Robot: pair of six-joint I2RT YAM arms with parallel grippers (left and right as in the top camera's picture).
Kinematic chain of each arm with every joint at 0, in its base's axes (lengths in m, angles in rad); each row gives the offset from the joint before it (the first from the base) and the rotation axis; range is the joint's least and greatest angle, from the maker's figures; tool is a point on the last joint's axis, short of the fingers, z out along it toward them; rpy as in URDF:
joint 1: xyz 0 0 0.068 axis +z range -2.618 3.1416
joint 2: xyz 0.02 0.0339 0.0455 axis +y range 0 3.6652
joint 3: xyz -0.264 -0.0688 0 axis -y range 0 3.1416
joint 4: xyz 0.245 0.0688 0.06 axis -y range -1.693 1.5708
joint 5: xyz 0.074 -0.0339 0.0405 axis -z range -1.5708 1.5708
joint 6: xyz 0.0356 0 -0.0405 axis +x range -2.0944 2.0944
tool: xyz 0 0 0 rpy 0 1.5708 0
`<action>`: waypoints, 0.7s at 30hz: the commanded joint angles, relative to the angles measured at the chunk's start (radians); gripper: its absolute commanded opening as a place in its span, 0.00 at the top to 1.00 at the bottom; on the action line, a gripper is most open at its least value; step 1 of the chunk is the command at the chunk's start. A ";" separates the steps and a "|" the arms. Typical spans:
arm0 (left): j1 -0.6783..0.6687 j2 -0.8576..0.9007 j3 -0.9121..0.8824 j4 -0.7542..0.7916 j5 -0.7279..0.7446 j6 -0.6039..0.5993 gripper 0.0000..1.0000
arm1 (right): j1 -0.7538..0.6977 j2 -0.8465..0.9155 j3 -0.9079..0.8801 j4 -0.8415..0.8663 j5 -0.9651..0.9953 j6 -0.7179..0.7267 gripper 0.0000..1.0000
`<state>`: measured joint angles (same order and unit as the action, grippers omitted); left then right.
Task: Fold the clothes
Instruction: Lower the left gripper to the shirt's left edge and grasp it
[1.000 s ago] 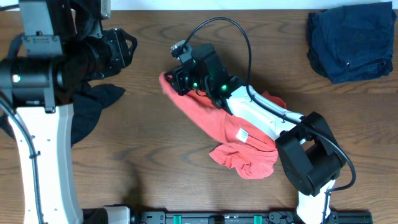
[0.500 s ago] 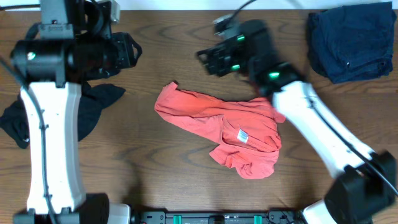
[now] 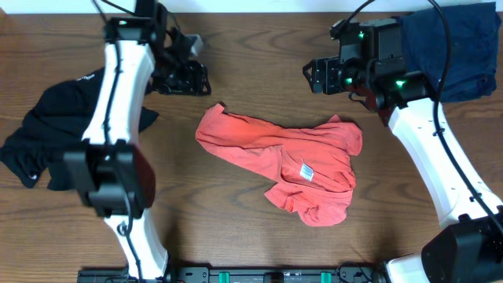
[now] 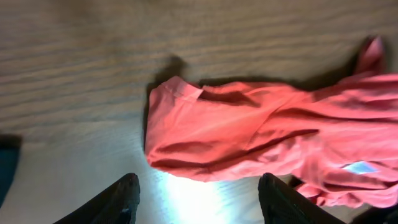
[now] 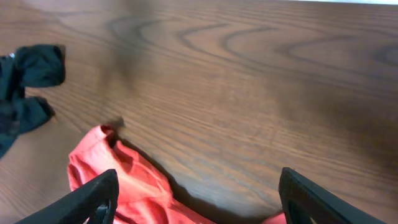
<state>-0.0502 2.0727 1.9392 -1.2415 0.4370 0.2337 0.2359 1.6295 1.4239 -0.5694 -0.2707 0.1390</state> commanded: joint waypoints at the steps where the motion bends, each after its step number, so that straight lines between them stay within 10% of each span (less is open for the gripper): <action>1: -0.002 0.072 -0.005 -0.003 -0.008 0.089 0.37 | -0.016 -0.002 0.005 -0.010 -0.010 -0.048 0.18; 21: -0.079 0.244 -0.005 0.021 -0.040 0.207 0.36 | -0.028 -0.002 0.004 -0.015 -0.010 -0.051 0.16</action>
<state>-0.1238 2.2688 1.9388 -1.2224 0.4309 0.4015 0.2188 1.6295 1.4239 -0.5827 -0.2729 0.1013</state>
